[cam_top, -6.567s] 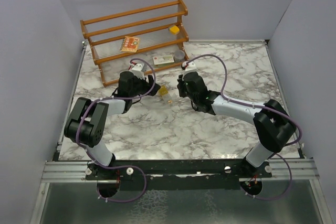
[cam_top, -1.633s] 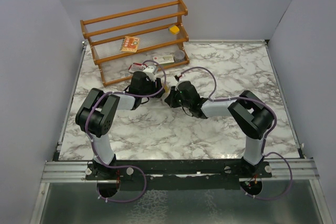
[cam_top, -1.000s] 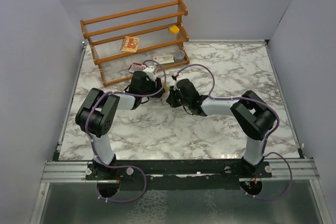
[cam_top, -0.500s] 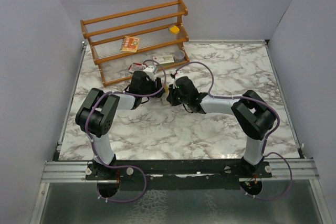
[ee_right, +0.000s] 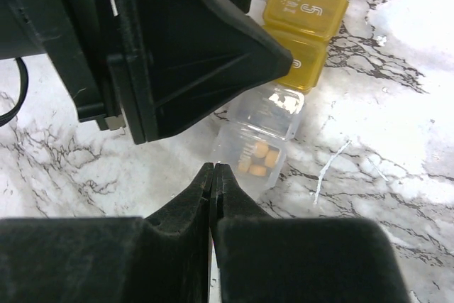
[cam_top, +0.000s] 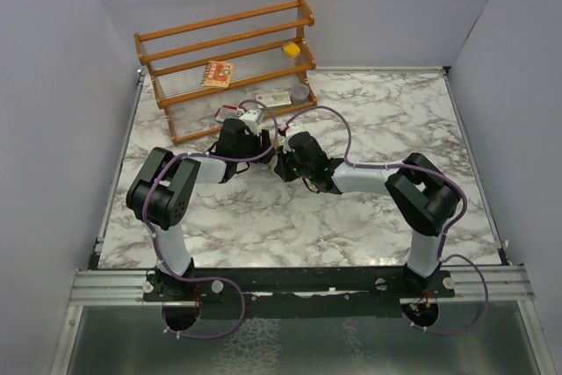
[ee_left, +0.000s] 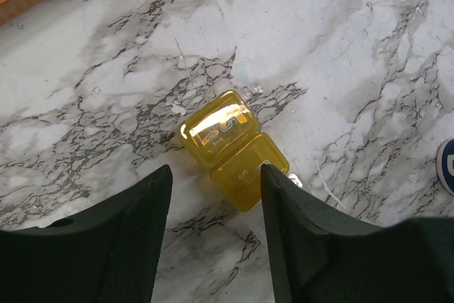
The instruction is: Sort the pills into containers
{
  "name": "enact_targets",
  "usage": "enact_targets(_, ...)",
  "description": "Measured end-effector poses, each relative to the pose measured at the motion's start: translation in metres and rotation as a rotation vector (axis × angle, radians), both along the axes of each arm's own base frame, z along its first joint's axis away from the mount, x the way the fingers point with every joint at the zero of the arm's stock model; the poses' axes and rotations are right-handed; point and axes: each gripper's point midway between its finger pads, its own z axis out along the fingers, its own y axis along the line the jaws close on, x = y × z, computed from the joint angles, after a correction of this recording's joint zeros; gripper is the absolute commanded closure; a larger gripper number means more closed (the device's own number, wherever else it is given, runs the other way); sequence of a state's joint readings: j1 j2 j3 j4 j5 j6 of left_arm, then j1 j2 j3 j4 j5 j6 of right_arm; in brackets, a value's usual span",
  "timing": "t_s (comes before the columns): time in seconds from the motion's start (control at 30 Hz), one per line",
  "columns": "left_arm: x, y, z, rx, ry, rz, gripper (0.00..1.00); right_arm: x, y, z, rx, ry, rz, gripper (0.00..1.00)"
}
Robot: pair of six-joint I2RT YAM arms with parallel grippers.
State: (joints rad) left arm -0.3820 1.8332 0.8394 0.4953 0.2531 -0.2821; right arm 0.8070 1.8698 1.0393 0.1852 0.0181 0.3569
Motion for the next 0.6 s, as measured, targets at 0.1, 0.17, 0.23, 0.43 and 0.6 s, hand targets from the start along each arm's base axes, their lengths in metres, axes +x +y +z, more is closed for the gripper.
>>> enact_targets(0.1,0.000,0.000,0.000,0.000,0.000,0.000,0.46,-0.001,0.002,0.001,-0.005,-0.010,0.012,0.99)
enact_targets(0.17,0.000,0.000,0.000,0.000,0.000,0.000,0.46,-0.001,0.003,0.003,-0.007,-0.017,0.017,0.99)
enact_targets(0.23,0.000,0.000,0.000,0.000,0.000,0.000,0.46,0.000,0.004,0.004,-0.007,-0.025,0.019,0.99)
enact_targets(0.43,0.000,0.000,0.000,0.000,0.000,0.000,0.46,0.004,0.004,0.007,-0.012,-0.041,0.010,0.99)
enact_targets(0.6,0.000,0.000,0.000,0.000,0.001,0.000,0.46,0.010,0.011,0.009,-0.001,-0.045,0.010,0.99)
